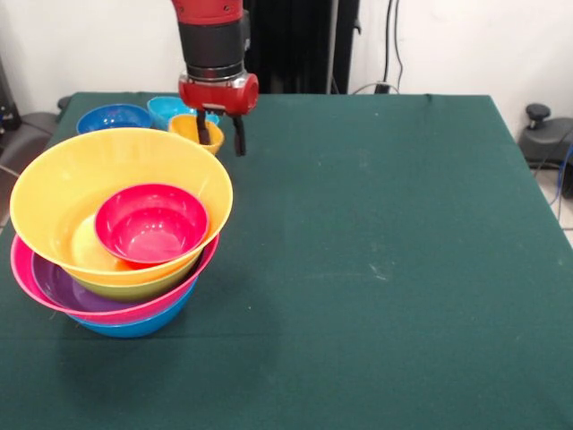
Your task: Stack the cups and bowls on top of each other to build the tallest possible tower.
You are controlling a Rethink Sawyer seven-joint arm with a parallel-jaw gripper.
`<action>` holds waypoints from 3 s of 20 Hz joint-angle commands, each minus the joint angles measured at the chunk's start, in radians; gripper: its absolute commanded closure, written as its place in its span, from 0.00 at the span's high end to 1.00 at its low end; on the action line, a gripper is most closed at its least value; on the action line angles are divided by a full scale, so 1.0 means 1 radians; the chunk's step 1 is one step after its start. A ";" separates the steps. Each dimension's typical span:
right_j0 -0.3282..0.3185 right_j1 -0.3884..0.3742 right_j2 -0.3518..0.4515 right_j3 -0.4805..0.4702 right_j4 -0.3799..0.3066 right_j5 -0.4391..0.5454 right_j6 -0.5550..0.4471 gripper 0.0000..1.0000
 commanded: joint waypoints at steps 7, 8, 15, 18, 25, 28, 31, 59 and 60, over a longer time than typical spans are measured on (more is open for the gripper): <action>0.064 0.057 -0.027 -0.067 -0.008 -0.058 0.087 1.00; 0.065 0.059 -0.029 -0.067 -0.010 -0.062 0.086 1.00; 0.087 0.051 -0.048 -0.062 -0.009 -0.063 0.084 0.00; 0.131 0.043 -0.091 -0.056 0.009 -0.084 0.113 0.00; 0.169 0.022 -0.123 -0.057 0.040 -0.086 0.129 0.00; 0.194 -0.026 -0.137 -0.032 0.053 -0.070 0.135 0.00; 0.198 -0.127 -0.101 -0.002 0.088 0.033 0.112 0.00; 0.546 -0.316 -0.276 0.014 0.318 0.279 0.210 0.00; 0.562 -0.303 -0.281 0.013 0.331 0.271 0.220 0.00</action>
